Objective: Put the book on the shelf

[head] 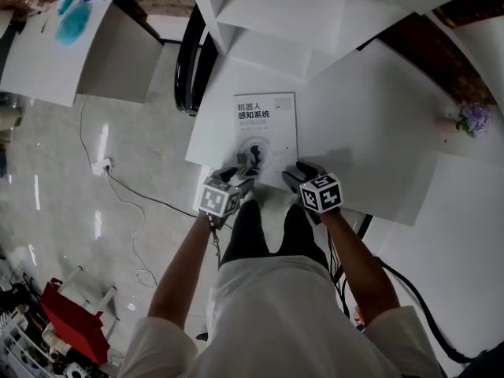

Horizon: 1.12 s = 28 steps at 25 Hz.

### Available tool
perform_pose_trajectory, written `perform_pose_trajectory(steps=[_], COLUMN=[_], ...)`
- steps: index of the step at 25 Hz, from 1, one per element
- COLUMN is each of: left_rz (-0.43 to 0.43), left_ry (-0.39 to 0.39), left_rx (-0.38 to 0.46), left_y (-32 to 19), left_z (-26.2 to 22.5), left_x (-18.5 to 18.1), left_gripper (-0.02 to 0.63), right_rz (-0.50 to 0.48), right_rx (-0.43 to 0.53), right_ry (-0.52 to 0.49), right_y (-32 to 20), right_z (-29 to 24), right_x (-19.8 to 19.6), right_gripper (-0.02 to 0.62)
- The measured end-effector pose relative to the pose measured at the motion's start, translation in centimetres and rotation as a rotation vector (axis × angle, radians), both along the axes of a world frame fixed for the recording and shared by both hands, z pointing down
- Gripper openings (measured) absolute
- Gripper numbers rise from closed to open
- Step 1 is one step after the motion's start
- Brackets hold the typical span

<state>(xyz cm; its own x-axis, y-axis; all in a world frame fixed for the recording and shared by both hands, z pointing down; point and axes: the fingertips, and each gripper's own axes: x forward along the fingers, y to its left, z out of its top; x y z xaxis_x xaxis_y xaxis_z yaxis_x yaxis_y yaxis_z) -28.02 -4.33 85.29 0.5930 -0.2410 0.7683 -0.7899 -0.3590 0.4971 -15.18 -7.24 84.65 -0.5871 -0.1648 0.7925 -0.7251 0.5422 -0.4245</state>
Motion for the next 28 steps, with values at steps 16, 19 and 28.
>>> perform_pose_trajectory(steps=[16, 19, 28], left_rz=[0.028, 0.024, -0.008], left_ry=[-0.002, 0.003, 0.025], left_rx=[0.003, 0.002, -0.005], left_y=[0.3, 0.4, 1.8], left_z=[0.2, 0.2, 0.3], left_x=[0.0, -0.1, -0.5], left_gripper=[0.276, 0.278, 0.276], right_rz=[0.187, 0.176, 0.129], right_rx=[-0.007, -0.009, -0.032], right_ry=[0.045, 0.038, 0.026], right_y=[-0.1, 0.2, 2.6], right_z=[1.4, 1.5, 0.9], right_x=[0.3, 0.0, -0.5], right_gripper=[0.253, 0.256, 0.256])
